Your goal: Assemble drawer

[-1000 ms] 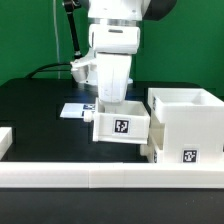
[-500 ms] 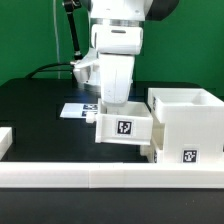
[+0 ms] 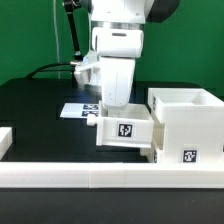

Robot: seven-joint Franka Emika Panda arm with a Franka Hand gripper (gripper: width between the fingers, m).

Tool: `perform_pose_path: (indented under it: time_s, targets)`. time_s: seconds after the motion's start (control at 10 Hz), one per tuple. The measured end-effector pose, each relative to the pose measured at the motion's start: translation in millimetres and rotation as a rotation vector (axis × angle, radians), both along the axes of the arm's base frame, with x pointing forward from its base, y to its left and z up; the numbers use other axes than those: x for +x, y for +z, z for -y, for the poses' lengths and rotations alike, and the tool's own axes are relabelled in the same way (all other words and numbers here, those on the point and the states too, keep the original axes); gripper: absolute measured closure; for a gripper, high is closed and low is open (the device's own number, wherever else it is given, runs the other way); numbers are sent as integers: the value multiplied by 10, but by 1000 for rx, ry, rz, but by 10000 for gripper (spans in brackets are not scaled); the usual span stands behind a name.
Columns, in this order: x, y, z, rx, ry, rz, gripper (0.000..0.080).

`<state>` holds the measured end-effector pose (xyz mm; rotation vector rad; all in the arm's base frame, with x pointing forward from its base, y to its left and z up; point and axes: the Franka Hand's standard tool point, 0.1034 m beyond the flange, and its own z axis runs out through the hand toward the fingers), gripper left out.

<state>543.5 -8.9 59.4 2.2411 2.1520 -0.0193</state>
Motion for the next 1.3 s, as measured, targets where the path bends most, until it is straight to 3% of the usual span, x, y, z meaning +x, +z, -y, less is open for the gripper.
perform_pose_path:
  time_s: [0.7, 1.3]
  targets:
    - [33, -3, -119, 6, -10, 0, 758]
    - [2, -28, -109, 7, -3, -2, 758]
